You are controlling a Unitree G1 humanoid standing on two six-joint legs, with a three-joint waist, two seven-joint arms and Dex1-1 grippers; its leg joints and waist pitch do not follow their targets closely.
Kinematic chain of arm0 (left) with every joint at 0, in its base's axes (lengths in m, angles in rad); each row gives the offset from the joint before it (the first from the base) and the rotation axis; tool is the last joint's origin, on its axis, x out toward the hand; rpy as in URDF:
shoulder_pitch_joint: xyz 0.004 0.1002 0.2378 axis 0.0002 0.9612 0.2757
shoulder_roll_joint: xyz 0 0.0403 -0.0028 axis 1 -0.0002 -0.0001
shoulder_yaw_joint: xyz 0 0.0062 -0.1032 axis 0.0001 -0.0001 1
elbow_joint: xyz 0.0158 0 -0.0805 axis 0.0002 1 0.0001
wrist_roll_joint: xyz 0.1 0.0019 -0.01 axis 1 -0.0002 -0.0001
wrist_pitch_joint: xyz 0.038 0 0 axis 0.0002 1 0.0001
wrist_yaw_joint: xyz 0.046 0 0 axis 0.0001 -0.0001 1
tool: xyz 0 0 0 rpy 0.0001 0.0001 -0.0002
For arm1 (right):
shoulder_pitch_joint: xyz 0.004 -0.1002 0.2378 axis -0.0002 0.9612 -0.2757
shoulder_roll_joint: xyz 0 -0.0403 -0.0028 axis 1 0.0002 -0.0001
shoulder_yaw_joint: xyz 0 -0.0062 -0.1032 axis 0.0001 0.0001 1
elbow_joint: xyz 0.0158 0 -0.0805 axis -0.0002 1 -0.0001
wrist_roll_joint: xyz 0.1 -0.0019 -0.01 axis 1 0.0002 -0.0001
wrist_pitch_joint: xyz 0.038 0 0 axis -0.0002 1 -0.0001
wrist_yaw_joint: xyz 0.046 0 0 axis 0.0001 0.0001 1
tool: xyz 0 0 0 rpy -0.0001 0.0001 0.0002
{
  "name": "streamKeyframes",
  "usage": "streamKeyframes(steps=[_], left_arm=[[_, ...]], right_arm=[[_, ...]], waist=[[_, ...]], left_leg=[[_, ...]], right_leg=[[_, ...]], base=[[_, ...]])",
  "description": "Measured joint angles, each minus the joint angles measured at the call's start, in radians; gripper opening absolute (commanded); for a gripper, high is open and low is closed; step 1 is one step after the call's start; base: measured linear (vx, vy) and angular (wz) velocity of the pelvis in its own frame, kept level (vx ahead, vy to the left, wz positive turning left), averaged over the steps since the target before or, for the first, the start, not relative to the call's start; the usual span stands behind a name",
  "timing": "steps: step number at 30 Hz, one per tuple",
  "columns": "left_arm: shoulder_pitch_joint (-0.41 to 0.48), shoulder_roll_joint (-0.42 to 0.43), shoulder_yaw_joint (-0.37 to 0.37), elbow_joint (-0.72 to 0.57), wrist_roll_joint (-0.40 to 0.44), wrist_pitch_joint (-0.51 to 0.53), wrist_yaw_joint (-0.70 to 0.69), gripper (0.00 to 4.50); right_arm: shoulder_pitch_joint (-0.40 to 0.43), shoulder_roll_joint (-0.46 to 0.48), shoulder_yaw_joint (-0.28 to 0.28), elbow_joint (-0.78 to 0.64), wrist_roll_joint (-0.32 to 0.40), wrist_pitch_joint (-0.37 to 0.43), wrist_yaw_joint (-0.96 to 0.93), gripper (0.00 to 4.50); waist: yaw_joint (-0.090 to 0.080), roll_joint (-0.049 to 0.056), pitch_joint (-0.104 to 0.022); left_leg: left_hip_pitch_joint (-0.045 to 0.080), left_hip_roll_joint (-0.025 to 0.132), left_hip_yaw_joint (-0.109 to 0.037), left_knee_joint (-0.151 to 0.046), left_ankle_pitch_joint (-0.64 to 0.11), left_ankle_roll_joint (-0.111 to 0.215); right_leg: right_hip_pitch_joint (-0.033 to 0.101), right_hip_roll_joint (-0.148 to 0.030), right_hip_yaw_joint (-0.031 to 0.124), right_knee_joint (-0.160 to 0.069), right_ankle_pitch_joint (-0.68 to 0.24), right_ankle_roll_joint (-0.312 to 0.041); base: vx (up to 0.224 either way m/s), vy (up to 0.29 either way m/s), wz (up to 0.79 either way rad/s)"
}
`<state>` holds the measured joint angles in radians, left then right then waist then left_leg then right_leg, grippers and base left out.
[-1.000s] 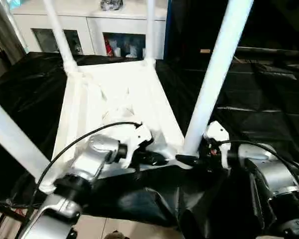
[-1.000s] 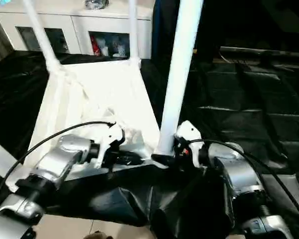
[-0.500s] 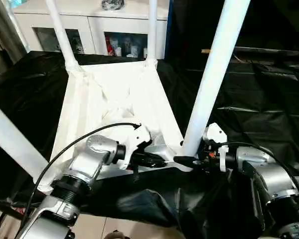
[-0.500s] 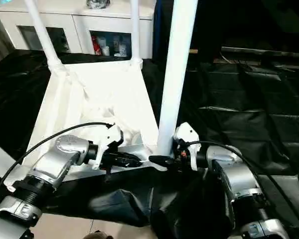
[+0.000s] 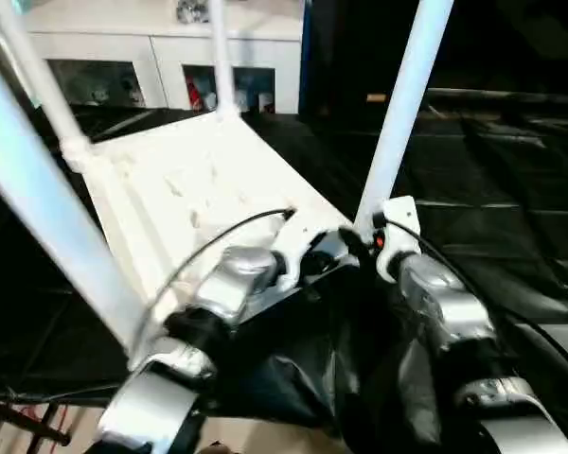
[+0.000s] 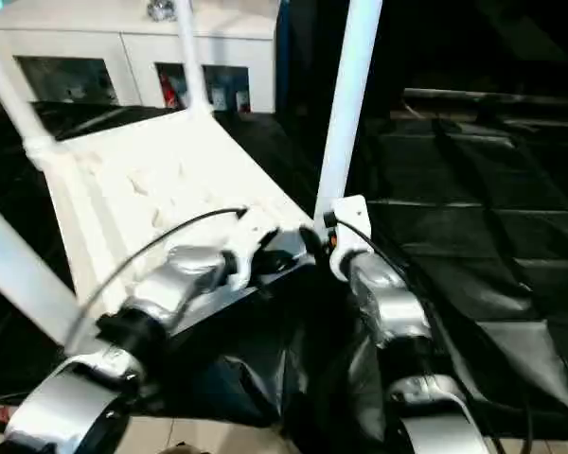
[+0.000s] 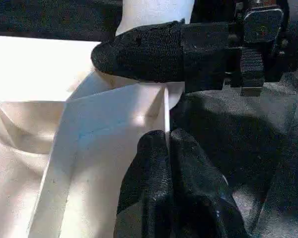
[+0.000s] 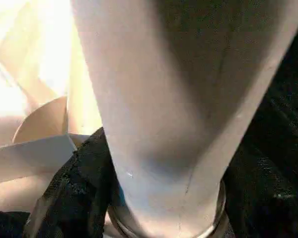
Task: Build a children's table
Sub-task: Rotate leg to tighten
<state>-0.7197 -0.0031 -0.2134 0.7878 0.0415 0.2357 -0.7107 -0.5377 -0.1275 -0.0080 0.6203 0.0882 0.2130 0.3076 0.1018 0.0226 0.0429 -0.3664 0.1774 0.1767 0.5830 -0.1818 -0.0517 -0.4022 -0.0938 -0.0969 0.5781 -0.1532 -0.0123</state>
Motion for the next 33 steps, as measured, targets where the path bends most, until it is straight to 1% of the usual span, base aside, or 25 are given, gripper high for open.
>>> streamKeyframes(steps=[1, 3, 4, 8, 11, 14, 18, 20, 22, 24, 25, 26, 28, 29, 30, 31, 33], left_arm=[[0.000, 0.002, -0.001, 0.001, 0.001, -0.005, -0.008, 0.00], [0.005, 0.015, -0.006, 0.001, 0.002, -0.022, -0.044, 0.00], [0.008, 0.024, -0.008, 0.001, -0.001, -0.033, -0.064, 0.00], [0.015, 0.047, -0.013, -0.002, -0.005, -0.051, -0.120, 0.00], [0.044, 0.076, -0.028, -0.047, -0.009, -0.055, -0.189, 0.00], [0.077, 0.129, -0.042, -0.105, -0.027, -0.058, -0.288, 0.00], [0.104, 0.188, -0.058, -0.160, -0.047, -0.058, -0.386, 0.00], [0.121, 0.203, -0.061, -0.189, -0.051, -0.054, -0.419, 0.00], [0.133, 0.229, -0.072, -0.224, -0.062, -0.038, -0.460, 0.00], [0.151, 0.248, -0.078, -0.260, -0.071, -0.021, -0.500, 0.00], [0.160, 0.257, -0.078, -0.272, -0.078, -0.016, -0.512, 0.00], [0.163, 0.264, -0.079, -0.278, -0.082, -0.014, -0.522, 0.00], [0.167, 0.274, -0.079, -0.294, -0.086, -0.010, -0.533, 0.00], [0.167, 0.276, -0.079, -0.297, -0.086, -0.008, -0.535, 0.00], [0.168, 0.279, -0.080, -0.304, -0.086, -0.003, -0.538, 0.00], [0.169, 0.279, -0.080, -0.305, -0.086, -0.001, -0.540, 0.00], [0.174, 0.281, -0.083, -0.314, -0.086, 0.006, -0.540, 0.00]], right_arm=[[0.007, -0.001, -0.003, -0.008, 0.001, 0.001, 0.012, 3.33], [0.032, -0.016, 0.006, -0.039, -0.005, -0.004, 0.070, 3.39], [0.041, -0.031, 0.019, -0.051, -0.006, -0.007, 0.099, 3.70], [0.063, -0.081, 0.058, -0.073, -0.008, -0.029, 0.202, 3.70], [0.079, -0.132, 0.094, -0.102, -0.009, -0.042, 0.298, 3.70], [0.101, -0.191, 0.126, -0.142, -0.008, -0.066, 0.427, 3.70], [0.114, -0.242, 0.145, -0.178, 0.007, -0.071, 0.547, 3.70], [0.117, -0.261, 0.151, -0.186, 0.019, -0.069, 0.587, 3.70], [0.129, -0.285, 0.169, -0.214, 0.033, -0.067, 0.643, 3.70], [0.148, -0.305, 0.179, -0.242, 0.045, -0.063, 0.698, 3.70], [0.152, -0.310, 0.184, -0.253, 0.050, -0.060, 0.715, 3.70], [0.153, -0.312, 0.187, -0.258, 0.053, -0.058, 0.730, 3.57], [0.153, -0.316, 0.189, -0.265, 0.065, -0.046, 0.753, 3.57], [0.153, -0.316, 0.189, -0.266, 0.068, -0.043, 0.759, 3.44], [0.153, -0.316, 0.190, -0.267, 0.071, -0.040, 0.764, 3.44], [0.153, -0.316, 0.190, -0.267, 0.072, -0.040, 0.767, 3.27], [0.157, -0.315, 0.193, -0.273, 0.077, -0.037, 0.773, 3.14]], waist=[[0.001, 0.000, 0.000], [0.004, 0.000, 0.000], [0.005, 0.000, 0.000], [0.006, -0.001, 0.000], [0.011, 0.000, 0.000], [0.013, 0.000, 0.001], [0.018, 0.000, 0.002], [0.023, 0.000, 0.002], [0.031, 0.000, 0.002], [0.043, 0.000, 0.002], [0.045, 0.000, 0.002], [0.046, 0.000, 0.002], [0.047, 0.000, 0.002], [0.047, 0.000, 0.003], [0.047, 0.000, 0.003], [0.046, 0.000, 0.003], [0.045, 0.000, 0.003]], left_leg=[[0.000, 0.000, 0.000, 0.000, 0.000, 0.000], [0.000, 0.000, 0.000, 0.000, 0.000, 0.000], [0.000, 0.000, 0.000, 0.000, 0.000, 0.000], [0.000, 0.000, 0.000, 0.000, 0.000, 0.000], [0.000, 0.000, 0.000, 0.000, 0.000, 0.000], [0.000, 0.001, 0.000, 0.000, 0.000, 0.000], [-0.002, 0.001, 0.000, 0.001, 0.000, 0.000], [-0.003, 0.001, 0.000, 0.001, 0.000, 0.000], [-0.003, 0.001, 0.000, 0.001, 0.000, 0.000], [-0.003, 0.001, 0.000, 0.000, 0.000, 0.000], [-0.003, 0.001, 0.000, 0.001, 0.000, 0.000], [-0.003, 0.001, 0.000, 0.001, 0.000, 0.000], [-0.003, 0.001, 0.000, 0.003, 0.000, 0.000], [-0.003, 0.001, 0.000, 0.003, 0.000, 0.000], [-0.003, 0.001, 0.000, 0.003, 0.000, 0.000], [-0.003, 0.001, 0.000, 0.004, 0.000, 0.000], [-0.003, 0.001, 0.000, 0.003, 0.000, 0.000]], right_leg=[[0.000, 0.000, 0.000, 0.000, 0.000, 0.000], [0.000, 0.000, 0.000, 0.000, 0.000, 0.000], [0.000, 0.000, 0.000, 0.000, 0.000, 0.000], [0.000, 0.000, 0.000, 0.000, 0.000, 0.000], [0.000, 0.000, 0.000, 0.000, -0.001, 0.002], [-0.001, 0.000, 0.000, 0.000, -0.001, 0.001], [-0.001, 0.000, 0.000, 0.000, 0.000, 0.000], [-0.001, 0.000, 0.000, 0.000, 0.000, 0.000], [-0.002, 0.000, 0.000, 0.000, 0.000, 0.000], [-0.002, 0.000, 0.000, 0.000, 0.000, 0.000], [-0.002, 0.000, 0.000, 0.000, 0.000, 0.000], [-0.002, 0.000, 0.000, 0.001, 0.000, 0.000], [-0.002, 0.000, 0.000, 0.001, 0.000, 0.000], [-0.001, 0.000, 0.000, 0.001, 0.000, 0.000], [-0.001, 0.000, 0.000, 0.001, 0.000, 0.000], [-0.001, 0.000, 0.000, 0.001, 0.000, 0.000], [-0.001, 0.000, 0.000, 0.001, 0.000, 0.000]], base=[[0.000, 0.000, 0.00], [0.000, 0.000, 0.00], [0.000, 0.000, 0.00], [0.000, 0.000, 0.00], [0.000, 0.000, 0.00], [0.000, 0.000, 0.00], [0.000, 0.000, 0.00], [0.000, 0.000, 0.00], [0.000, 0.000, 0.00], [0.000, 0.000, 0.00], [0.000, 0.000, 0.00], [0.000, 0.000, 0.00], [0.000, 0.000, 0.00], [0.000, 0.000, 0.00], [0.000, 0.000, 0.00], [0.000, 0.000, 0.00], [0.000, 0.000, 0.00]])
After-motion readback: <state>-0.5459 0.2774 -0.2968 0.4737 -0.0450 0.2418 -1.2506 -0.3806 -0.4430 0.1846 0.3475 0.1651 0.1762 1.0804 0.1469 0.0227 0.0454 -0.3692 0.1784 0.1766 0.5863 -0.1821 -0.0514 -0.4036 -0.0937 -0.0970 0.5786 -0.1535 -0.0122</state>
